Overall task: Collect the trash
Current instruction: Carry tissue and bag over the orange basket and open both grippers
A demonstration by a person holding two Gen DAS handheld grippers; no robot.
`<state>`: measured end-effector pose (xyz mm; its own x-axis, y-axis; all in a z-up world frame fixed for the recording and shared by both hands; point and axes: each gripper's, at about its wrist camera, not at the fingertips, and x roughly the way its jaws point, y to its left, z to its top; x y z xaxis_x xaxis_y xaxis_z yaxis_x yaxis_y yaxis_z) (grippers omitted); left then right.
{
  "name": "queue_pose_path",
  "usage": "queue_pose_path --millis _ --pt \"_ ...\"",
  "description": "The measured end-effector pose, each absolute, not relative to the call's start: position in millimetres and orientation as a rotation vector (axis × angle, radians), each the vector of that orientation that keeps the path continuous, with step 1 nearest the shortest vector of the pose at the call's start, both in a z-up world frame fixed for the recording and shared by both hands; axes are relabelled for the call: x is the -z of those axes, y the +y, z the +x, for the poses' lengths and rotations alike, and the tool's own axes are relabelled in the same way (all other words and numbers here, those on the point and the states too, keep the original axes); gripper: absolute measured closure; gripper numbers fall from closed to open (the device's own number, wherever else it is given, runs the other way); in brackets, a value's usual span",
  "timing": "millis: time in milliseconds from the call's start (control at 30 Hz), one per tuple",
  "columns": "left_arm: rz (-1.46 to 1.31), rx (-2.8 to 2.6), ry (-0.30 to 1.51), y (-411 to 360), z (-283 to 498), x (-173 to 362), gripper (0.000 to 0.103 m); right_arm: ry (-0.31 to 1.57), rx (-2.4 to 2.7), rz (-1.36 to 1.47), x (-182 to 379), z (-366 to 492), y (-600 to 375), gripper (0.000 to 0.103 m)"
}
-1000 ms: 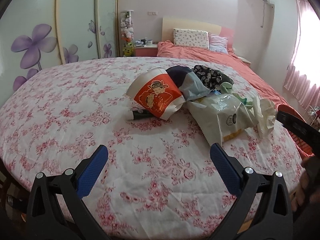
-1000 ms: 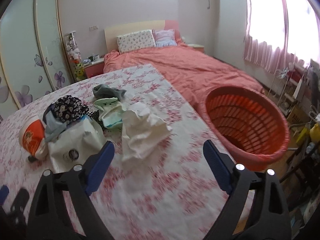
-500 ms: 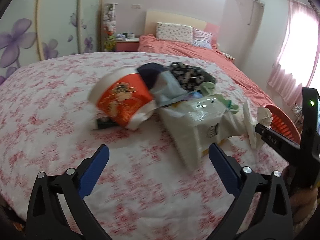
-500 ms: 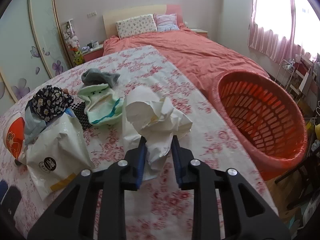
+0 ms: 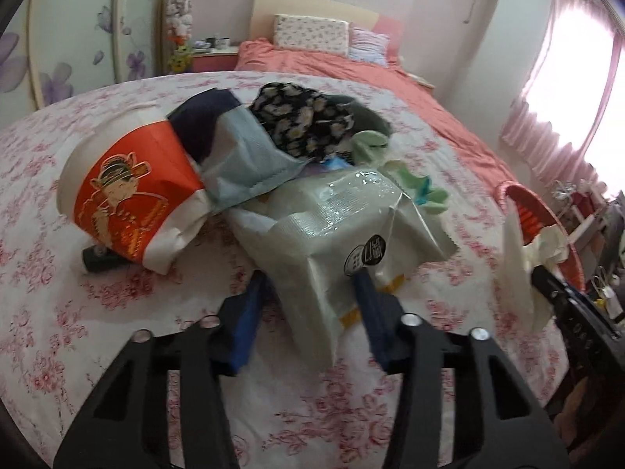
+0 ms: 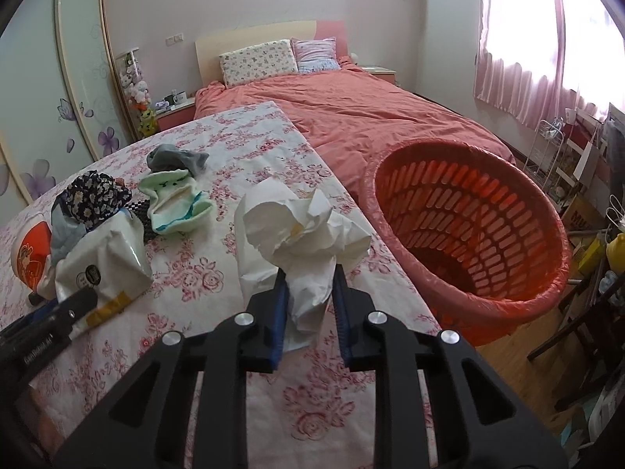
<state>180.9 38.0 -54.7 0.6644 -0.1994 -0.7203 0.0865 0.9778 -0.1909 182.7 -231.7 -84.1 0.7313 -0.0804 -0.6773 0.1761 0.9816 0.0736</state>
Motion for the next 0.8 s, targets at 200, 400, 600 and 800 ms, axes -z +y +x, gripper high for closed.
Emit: queue_pose_path --millis 200,400,600,800 --pt "-0.149 0.201 0.791 35 167 46 0.077 0.726 0.142 0.137 81 175 -234 0.081" --pt "-0.124 0.223 0.753 20 160 34 0.078 0.696 0.156 0.139 71 163 -242 0.081" --pt "-0.104 0.263 0.719 2 158 21 0.08 0.663 0.184 0.159 61 151 -260 0.081" --pt "-0.098 0.311 0.707 -20 163 18 0.081 0.637 0.233 0.184 55 144 -284 0.081"
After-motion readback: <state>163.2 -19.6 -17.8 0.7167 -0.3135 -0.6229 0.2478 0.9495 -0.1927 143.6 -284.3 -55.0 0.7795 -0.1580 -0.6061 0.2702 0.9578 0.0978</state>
